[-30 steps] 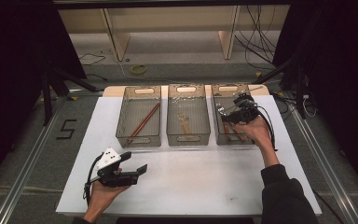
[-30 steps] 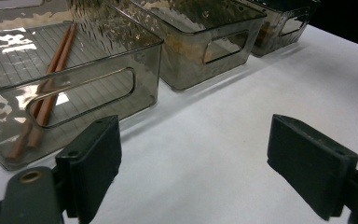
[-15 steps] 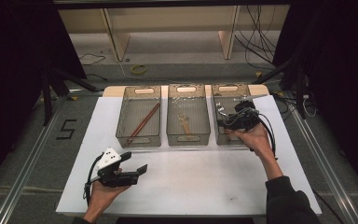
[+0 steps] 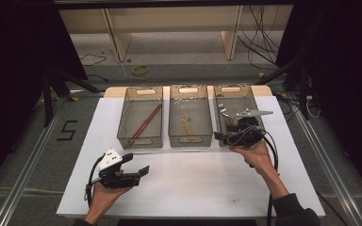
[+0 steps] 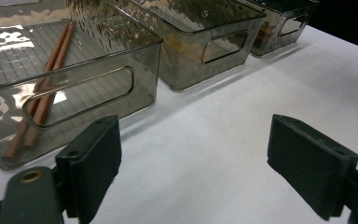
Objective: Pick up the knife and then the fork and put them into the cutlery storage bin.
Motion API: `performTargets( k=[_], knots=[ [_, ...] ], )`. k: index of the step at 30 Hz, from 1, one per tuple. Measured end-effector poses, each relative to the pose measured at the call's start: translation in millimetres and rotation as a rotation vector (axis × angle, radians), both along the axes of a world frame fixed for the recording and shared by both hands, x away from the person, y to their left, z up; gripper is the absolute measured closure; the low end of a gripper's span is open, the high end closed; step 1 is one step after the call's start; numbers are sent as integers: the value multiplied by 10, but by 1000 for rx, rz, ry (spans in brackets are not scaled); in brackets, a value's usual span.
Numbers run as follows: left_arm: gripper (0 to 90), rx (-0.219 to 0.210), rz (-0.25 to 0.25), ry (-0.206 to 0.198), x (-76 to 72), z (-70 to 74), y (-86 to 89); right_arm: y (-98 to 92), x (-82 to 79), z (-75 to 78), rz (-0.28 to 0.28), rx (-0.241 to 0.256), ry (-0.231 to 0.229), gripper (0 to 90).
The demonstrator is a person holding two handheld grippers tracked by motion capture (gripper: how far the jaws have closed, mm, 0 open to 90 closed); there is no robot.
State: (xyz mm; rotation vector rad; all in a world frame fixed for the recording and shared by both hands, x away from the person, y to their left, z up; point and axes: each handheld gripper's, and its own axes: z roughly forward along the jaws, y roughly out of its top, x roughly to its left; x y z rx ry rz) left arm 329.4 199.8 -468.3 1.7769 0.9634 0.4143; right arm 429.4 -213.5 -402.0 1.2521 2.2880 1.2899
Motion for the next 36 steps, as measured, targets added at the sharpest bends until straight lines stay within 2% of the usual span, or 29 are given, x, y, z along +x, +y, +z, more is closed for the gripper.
performTargets(
  k=[2,17,23,36],
  knots=[
    [170,2,1,2,4,-3,1,-1,-57,-18,5,21,-8,308],
    [169,0,-7,7,9,-5,0,-47,-421,-209,38,96,-50,285],
    [167,-5,-19,11,9,-5,-13,-73,-549,-257,38,106,-91,280],
    [166,-19,-43,16,4,-4,-14,-139,-847,-382,60,134,-138,236]
  ],
)
